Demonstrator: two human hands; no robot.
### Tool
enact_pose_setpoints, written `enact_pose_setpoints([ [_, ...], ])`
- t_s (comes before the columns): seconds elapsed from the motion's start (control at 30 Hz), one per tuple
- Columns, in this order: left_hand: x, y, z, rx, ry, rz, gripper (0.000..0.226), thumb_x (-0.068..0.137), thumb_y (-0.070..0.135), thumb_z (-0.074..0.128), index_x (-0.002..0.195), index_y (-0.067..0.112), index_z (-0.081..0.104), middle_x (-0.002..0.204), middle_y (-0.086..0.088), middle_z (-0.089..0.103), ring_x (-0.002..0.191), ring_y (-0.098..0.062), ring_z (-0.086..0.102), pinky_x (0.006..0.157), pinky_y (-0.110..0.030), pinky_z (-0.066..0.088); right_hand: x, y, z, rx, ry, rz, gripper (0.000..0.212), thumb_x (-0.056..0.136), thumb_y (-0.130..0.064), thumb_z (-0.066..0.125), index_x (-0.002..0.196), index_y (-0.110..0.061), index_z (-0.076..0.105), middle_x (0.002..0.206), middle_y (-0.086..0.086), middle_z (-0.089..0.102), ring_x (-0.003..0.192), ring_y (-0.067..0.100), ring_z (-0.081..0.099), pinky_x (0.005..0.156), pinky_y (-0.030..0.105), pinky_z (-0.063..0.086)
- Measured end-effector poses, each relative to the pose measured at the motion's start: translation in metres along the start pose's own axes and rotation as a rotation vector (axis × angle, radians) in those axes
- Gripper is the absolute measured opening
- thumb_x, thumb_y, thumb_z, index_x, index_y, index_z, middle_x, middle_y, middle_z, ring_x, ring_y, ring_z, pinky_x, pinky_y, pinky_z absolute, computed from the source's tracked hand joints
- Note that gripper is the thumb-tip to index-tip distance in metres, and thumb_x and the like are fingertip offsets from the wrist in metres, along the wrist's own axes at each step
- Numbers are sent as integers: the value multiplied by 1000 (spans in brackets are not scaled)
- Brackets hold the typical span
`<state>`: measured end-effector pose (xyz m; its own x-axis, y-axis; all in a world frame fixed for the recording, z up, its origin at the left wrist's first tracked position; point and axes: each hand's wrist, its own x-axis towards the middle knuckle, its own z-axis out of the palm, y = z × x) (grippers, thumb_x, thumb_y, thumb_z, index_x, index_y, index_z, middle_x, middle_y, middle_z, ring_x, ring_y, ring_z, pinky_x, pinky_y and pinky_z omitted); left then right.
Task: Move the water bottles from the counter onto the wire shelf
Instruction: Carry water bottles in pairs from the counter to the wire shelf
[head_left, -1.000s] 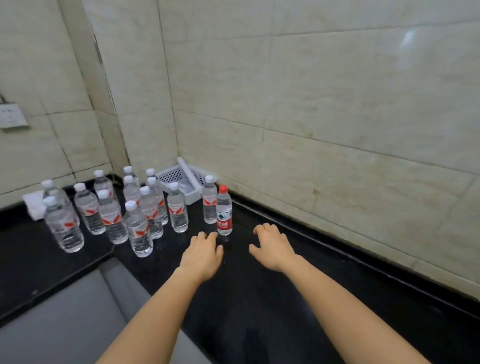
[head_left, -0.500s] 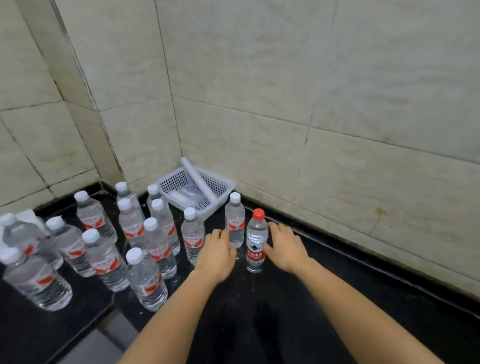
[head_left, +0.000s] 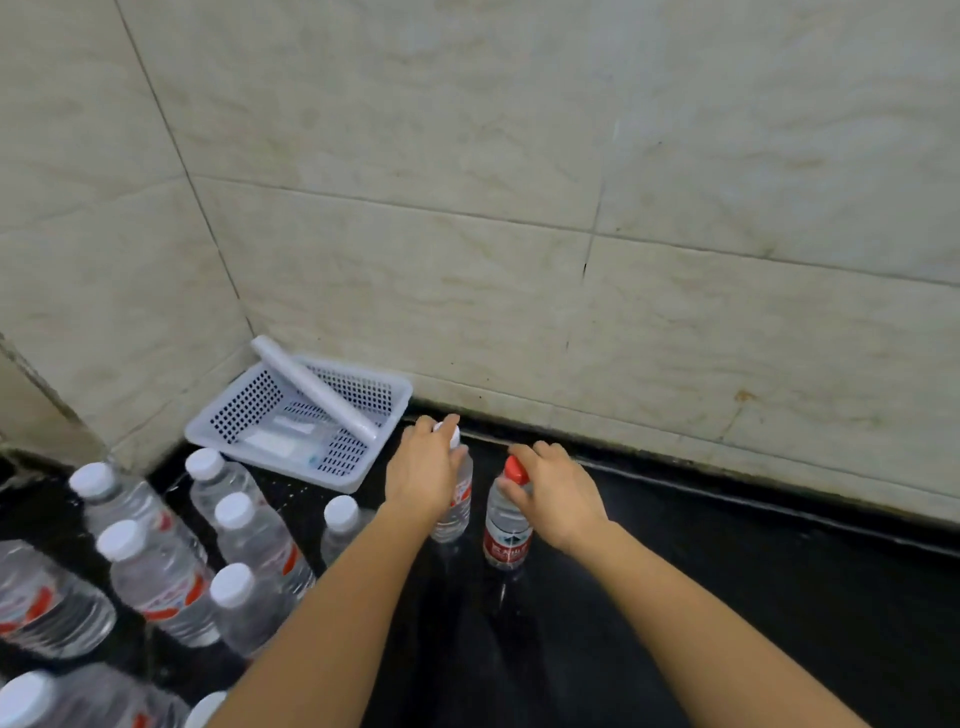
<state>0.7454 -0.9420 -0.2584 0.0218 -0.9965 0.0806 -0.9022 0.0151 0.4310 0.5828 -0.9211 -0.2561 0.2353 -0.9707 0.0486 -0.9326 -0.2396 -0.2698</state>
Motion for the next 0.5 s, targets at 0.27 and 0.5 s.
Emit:
enact_pose_setpoints([
  [0.27,-5,10,-5,155,-35,151,29,90,28,55,115,12,58,108,-13,60,102,-28,56,81,-36,47,-23,0,-4,249,36,175,21,87,-30,62,100,-12,61,103,7,63,100,26,56,79,34,44],
  [0.5,-44,70,-14,169,-42,340,23,89,31,56,104,14,60,96,-11,63,94,-30,58,67,-34,41,-63,46,-73,363,63,271,15,79,-29,70,85,-17,64,86,4,68,82,23,62,69,34,47],
])
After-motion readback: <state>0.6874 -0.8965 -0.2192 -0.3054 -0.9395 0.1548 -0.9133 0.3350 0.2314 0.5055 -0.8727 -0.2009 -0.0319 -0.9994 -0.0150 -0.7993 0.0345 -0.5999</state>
